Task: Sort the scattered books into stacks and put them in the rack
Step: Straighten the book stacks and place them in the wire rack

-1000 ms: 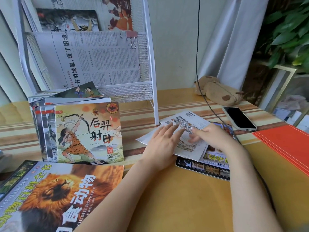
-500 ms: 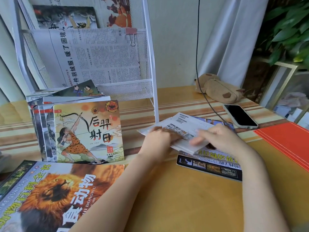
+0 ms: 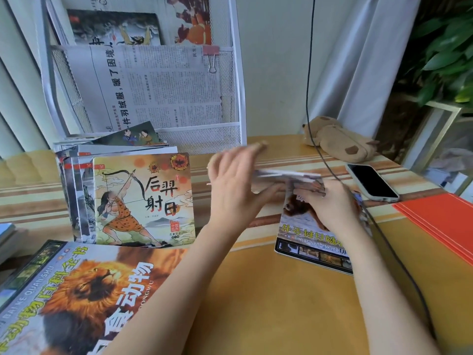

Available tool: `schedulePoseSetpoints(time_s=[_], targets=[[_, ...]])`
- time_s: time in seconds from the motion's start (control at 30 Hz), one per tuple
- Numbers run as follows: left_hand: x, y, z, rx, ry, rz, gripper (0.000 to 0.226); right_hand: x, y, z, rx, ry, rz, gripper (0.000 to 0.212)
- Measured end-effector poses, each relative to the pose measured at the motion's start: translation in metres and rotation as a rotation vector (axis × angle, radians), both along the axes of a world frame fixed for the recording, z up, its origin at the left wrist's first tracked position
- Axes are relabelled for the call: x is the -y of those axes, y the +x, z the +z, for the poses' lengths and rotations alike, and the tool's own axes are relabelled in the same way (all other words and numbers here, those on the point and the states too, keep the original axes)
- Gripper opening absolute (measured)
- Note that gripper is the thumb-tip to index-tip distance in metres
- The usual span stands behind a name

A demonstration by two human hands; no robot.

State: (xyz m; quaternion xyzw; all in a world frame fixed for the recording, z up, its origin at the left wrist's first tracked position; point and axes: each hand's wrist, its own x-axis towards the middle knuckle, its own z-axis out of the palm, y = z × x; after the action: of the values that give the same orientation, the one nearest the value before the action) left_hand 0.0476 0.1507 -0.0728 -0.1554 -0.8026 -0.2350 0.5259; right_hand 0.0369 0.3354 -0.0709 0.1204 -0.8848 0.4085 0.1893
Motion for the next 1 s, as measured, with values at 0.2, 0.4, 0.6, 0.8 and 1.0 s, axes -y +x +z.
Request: schedulePoseSetpoints(time_s=[0.2, 0.4, 0.6, 0.8, 1.0], targets=[[0.026, 0.002, 0.012, 0.477, 0.694, -0.300, 0.106, -0.007, -0.005, 0.002, 0.023, -0.527, 0.020, 0.075], [0.026, -0.002, 0.005, 0.852, 0.756, -0.642, 0.012, -0.001, -0.003, 0.004, 0.244, -0.718, 0.197, 0.044], [0.031, -0.004, 0.002, 0.821, 0.800, -0.688, 0.025, 0.000, -0.004, 0.002, 0.278, -0.842, 0.324, 0.064], [0.030, -0.006, 0.002, 0.757, 0.846, -0.629, 0.052, 0.009, -0.003, 0.000, 0.230, -0.756, 0.288, 0.042], [0.024, -0.002, 0.001, 0.876, 0.799, -0.768, 0.061, 0.018, -0.009, -0.009, 0.259, -0.664, 0.233, 0.015]])
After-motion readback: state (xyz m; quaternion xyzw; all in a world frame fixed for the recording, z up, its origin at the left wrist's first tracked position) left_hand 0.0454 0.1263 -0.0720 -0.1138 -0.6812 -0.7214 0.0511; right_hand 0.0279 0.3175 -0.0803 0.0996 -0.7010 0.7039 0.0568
